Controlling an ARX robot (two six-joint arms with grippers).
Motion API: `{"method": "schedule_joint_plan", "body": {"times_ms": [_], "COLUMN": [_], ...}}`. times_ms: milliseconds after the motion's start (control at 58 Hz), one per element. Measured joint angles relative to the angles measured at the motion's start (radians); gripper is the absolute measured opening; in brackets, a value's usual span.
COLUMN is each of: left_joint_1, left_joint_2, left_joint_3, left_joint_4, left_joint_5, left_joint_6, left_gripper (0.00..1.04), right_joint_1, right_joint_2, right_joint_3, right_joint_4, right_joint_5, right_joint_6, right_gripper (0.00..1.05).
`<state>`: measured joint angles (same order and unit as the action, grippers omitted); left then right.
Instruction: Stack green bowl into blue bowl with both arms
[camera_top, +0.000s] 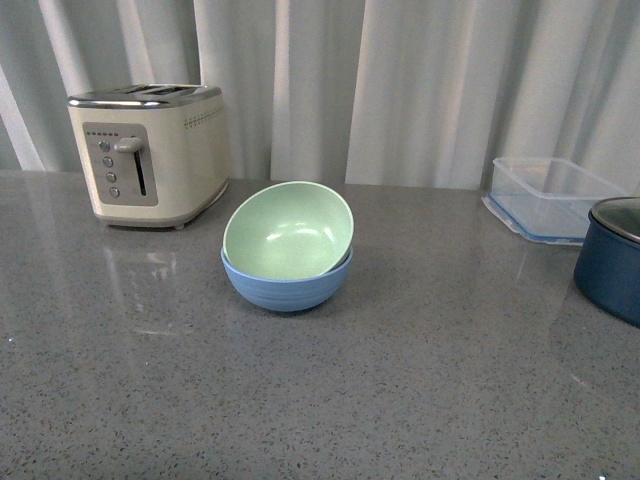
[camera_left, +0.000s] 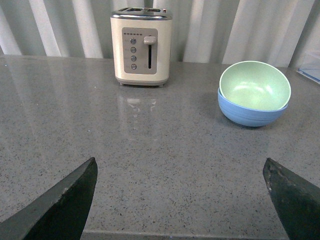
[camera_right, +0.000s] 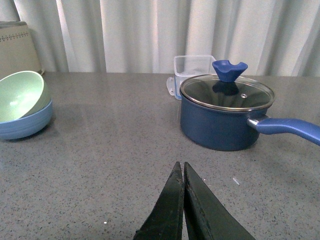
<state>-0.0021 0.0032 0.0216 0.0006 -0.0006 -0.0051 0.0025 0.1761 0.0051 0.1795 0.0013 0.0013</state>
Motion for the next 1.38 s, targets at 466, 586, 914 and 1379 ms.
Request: {"method": "schedule_joint_plan", "body": {"times_ms": [466,586,914,1379], "left_joint_1": [0.000,0.000,0.000,0.000], "left_joint_2": [0.000,0.000,0.000,0.000], "left_joint_3": [0.000,0.000,0.000,0.000], "left_joint_4": [0.000,0.000,0.000,0.000], "left_joint_5": [0.000,0.000,0.000,0.000], "left_joint_6": [0.000,0.000,0.000,0.000], "left_gripper": [0.98,0.98,0.98,0.98], "right_joint_1": [0.000,0.000,0.000,0.000], "right_joint_2": [-0.172,-0.172,-0.172,-0.172], "right_joint_3": [0.000,0.000,0.000,0.000], "right_joint_4": [-0.178,-0.178,-0.178,-0.178], "right_joint_5": [-0.002,-0.002,-0.002,-0.002], "right_joint_6": [-0.002,-0.002,-0.001,-0.001], "right_gripper": [0.31,0.52,0.95,0.95]}}
